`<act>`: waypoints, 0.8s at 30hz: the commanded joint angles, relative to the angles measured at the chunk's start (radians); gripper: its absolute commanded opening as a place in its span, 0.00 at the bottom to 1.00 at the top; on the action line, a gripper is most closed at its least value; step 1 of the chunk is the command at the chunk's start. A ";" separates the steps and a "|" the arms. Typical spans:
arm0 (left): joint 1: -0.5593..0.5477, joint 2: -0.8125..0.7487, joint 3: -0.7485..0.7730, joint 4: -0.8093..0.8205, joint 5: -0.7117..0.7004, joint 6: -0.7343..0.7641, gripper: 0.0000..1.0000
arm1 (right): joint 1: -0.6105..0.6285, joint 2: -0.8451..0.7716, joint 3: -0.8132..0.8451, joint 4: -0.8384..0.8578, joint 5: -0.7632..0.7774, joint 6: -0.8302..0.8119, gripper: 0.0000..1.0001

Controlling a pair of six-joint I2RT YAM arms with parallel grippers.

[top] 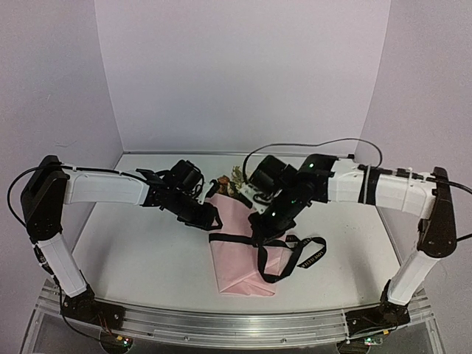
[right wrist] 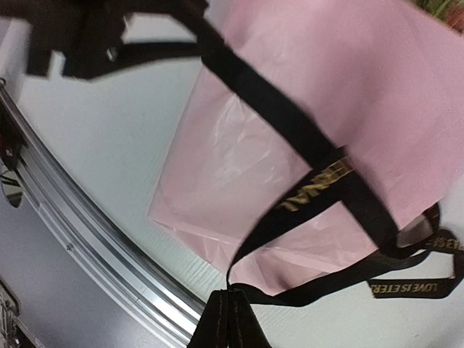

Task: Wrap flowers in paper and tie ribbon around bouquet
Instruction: Cross the ribbon over the folded bouquet.

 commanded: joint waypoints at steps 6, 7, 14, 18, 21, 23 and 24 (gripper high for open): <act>0.004 -0.024 -0.011 0.018 0.024 -0.005 0.47 | 0.052 0.027 -0.169 0.069 -0.049 0.156 0.00; 0.004 -0.024 -0.009 0.017 0.024 -0.005 0.47 | 0.054 0.022 -0.183 0.079 -0.056 0.165 0.00; 0.004 -0.012 -0.008 0.018 0.052 0.001 0.47 | 0.065 0.003 -0.243 0.105 -0.052 0.194 0.00; 0.004 -0.017 -0.008 0.019 0.052 0.008 0.46 | 0.060 0.000 -0.215 0.107 -0.012 0.245 0.00; 0.000 -0.016 0.000 0.019 0.052 0.032 0.46 | 0.058 -0.034 -0.217 0.115 0.021 0.264 0.00; -0.017 -0.007 0.016 -0.003 0.017 0.065 0.45 | 0.053 -0.070 -0.226 0.120 0.040 0.272 0.00; -0.029 0.001 0.031 -0.015 -0.012 0.088 0.45 | 0.049 -0.084 -0.232 0.120 0.044 0.280 0.00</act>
